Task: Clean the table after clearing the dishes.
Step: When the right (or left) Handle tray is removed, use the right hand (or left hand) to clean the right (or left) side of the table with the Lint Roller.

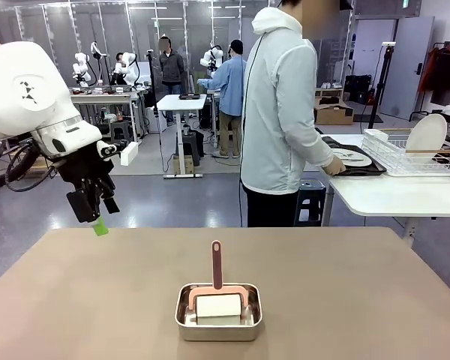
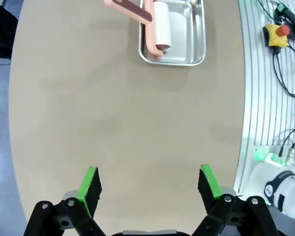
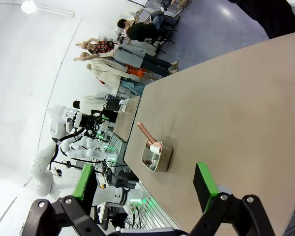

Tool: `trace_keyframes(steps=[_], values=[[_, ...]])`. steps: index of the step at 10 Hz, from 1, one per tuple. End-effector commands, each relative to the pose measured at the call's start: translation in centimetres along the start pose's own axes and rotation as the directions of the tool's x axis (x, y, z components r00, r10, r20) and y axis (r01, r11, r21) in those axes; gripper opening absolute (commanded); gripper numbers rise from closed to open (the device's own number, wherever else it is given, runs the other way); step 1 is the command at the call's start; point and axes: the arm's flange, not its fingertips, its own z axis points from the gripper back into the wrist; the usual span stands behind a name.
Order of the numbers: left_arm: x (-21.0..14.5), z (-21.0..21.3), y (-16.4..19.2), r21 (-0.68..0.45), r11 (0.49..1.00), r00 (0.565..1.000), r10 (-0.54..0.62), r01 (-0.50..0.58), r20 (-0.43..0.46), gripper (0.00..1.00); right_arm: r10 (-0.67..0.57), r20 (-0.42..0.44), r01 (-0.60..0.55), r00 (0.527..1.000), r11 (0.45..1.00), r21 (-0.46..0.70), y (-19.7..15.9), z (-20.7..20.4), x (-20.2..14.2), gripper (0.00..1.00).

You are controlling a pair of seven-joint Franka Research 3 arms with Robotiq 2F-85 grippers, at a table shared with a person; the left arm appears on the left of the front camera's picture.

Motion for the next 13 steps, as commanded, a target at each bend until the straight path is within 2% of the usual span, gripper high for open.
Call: trace_keyframes(steps=[1,4,5,6,7,8,9,13], values=[[0.0,0.6,0.1,0.006,1.0,1.0,-0.004,0.004,-0.006,1.0,0.014,0.001,-0.014,1.0,1.0,0.009,0.3,0.0,-0.3,1.0],[-0.1,0.4,0.1,0.006,1.0,1.0,0.001,-0.001,0.005,1.0,0.014,0.001,-0.014,1.0,1.0,0.009,0.3,0.0,-0.3,1.0],[1.6,-1.1,0.7,-0.026,0.999,0.989,0.018,-0.022,-0.144,1.0,0.014,0.001,-0.014,1.0,1.0,0.009,0.3,0.0,-0.3,1.0],[3.4,-1.7,1.3,-0.039,0.999,0.988,0.01,-0.017,-0.156,1.0,0.014,0.001,-0.014,1.0,1.0,0.009,0.3,0.0,-0.3,1.0],[5.0,-2.3,2.0,-0.082,0.993,0.982,0.064,-0.08,-0.177,1.0,0.014,0.001,-0.014,1.0,1.0,0.009,0.3,0.0,-0.3,1.0],[7.0,-3.2,2.7,-0.098,0.991,0.973,0.066,-0.09,-0.219,1.0,0.014,0.001,-0.014,1.0,1.0,0.009,0.3,0.0,-0.3,1.0],[8.7,-4.2,3.4,-0.118,0.988,0.974,0.07,-0.097,-0.213,1.0,0.014,0.001,-0.014,1.0,1.0,0.009,0.3,0.0,-0.3,1.0],[14.0,-10.0,5.1,-0.242,0.97,0.972,-0.043,-0.014,-0.23,1.0,0.014,0.001,-0.014,1.0,1.0,0.009,0.3,0.0,-0.3,1.0]])
